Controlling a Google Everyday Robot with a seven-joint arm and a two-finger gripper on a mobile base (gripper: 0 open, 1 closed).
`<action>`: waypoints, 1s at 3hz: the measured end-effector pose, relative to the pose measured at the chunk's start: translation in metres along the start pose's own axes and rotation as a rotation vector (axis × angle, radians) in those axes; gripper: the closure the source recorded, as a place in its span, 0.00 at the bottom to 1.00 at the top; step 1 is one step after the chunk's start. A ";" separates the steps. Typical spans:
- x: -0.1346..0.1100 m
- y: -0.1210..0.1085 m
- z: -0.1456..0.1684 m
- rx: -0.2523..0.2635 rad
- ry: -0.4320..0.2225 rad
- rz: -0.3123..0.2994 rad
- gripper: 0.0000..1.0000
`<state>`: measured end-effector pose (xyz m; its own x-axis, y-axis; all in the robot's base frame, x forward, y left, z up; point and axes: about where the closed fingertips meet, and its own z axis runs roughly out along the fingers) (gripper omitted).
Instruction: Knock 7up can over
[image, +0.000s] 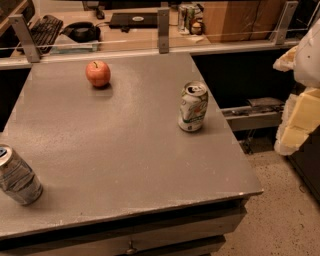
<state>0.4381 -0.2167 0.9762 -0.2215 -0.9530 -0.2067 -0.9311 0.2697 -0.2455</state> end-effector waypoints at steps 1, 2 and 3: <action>0.000 0.000 0.000 0.000 0.000 0.000 0.00; -0.006 -0.004 0.015 -0.014 -0.074 -0.003 0.00; -0.026 -0.016 0.061 -0.070 -0.239 -0.017 0.00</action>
Offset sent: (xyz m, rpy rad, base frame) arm 0.0317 0.0198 -0.0432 0.2424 -0.0035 0.0826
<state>0.4758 -0.1881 0.9279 -0.1387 -0.8953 -0.4232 -0.9538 0.2357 -0.1861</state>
